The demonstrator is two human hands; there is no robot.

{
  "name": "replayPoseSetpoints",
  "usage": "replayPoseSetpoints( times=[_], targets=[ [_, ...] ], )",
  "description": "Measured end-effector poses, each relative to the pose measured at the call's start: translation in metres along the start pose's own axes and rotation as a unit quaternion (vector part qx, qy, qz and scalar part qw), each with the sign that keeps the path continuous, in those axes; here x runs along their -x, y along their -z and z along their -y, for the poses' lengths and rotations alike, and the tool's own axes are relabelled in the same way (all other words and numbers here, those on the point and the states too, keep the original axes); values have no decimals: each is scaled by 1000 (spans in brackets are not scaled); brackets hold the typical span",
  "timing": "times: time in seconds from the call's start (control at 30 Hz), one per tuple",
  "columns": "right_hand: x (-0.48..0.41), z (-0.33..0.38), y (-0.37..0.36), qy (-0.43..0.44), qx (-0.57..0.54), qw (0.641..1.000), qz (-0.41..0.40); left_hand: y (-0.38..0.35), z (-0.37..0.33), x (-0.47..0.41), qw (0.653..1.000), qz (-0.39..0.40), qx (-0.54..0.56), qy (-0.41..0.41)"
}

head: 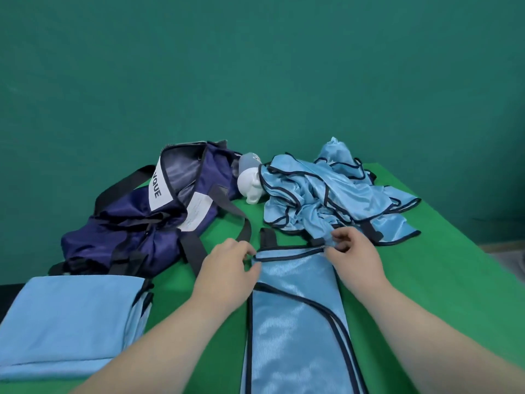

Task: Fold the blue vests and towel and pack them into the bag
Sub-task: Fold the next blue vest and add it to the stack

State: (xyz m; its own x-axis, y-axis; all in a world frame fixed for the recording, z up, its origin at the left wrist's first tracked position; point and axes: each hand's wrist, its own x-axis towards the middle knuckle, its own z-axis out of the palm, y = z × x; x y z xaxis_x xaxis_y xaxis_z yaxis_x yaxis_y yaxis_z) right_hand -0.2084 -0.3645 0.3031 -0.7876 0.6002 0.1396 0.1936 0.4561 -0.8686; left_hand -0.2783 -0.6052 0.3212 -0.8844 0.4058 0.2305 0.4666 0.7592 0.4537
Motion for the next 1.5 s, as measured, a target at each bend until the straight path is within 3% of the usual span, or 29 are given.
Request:
replayPoseSetpoints(
  times=[0.1, 0.3, 0.47, 0.7, 1.03, 1.23, 1.37, 1.5],
  targets=[
    [10, -3, 2, 18, -7, 1000, -13, -2, -1, -3, 999, 27, -29, 13],
    [18, -4, 0, 82, 92, 992, 41, -4, -8, -20, 998, 45, -43, 28],
    [17, -8, -2, 102, 83, 991, 39, -4, -1, -32, 997, 51, -18, 53],
    [15, -11, -3, 121, 94, 987, 43, -7, 6, -45, 989, 122, -72, 49],
    [8, -15, -8, 100, 135, 986, -5, -22, 4, -48, 995, 75, -34, 52],
    [3, -12, -10, 89, 166, 982, -1, -24, 7, -39, 997, 34, 50, 39],
    [3, -12, -10, 99, 170, 980, 24, -26, 13, -28, 997, 24, 74, 5],
    [-6, -12, -5, 116, 229, 964, 72, -26, 14, -27, 995, 24, 95, 24]
  ],
)
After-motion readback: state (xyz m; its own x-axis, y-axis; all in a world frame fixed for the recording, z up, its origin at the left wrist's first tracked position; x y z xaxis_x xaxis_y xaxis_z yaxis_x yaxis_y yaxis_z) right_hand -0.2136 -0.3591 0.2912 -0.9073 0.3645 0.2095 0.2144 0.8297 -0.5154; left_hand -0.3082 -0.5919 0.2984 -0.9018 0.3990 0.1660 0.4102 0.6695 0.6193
